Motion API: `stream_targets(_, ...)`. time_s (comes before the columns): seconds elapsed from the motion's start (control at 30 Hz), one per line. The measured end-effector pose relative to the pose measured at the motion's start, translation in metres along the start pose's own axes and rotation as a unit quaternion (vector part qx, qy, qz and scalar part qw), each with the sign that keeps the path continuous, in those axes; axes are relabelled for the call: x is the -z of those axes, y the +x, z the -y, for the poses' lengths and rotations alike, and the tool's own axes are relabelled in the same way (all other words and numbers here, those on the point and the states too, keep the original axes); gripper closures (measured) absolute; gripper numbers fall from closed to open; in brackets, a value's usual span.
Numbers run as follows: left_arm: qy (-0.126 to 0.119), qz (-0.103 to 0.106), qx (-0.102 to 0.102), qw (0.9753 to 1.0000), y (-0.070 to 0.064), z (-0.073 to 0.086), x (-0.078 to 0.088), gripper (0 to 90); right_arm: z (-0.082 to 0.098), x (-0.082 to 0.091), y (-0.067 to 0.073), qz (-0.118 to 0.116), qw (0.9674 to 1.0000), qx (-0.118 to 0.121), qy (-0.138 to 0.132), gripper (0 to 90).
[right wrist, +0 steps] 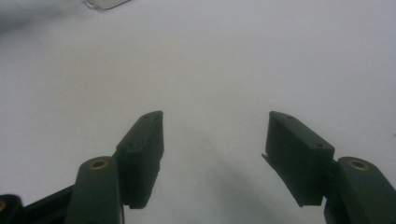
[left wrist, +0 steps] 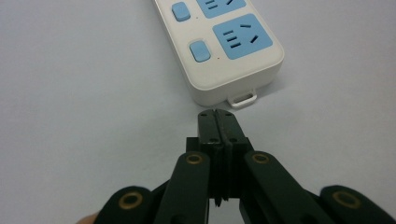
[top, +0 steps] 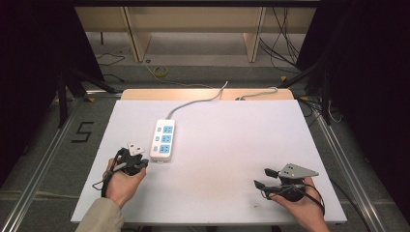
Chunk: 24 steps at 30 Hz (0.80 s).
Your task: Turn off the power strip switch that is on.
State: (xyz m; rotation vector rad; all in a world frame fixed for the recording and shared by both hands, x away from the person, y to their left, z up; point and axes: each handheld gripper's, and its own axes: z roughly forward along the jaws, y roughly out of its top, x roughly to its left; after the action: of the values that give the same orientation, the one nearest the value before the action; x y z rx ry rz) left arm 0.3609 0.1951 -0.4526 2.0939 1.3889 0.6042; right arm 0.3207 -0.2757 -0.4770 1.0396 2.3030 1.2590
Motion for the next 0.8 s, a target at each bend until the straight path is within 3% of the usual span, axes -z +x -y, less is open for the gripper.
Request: stream_targets(0.8,-0.002,-0.005,0.003,1.0000,0.0015,-0.0060,-0.0014,90.0,0.0000,0.0000,-0.0001,-0.001,1.0000,0.001,-0.002,38.0)
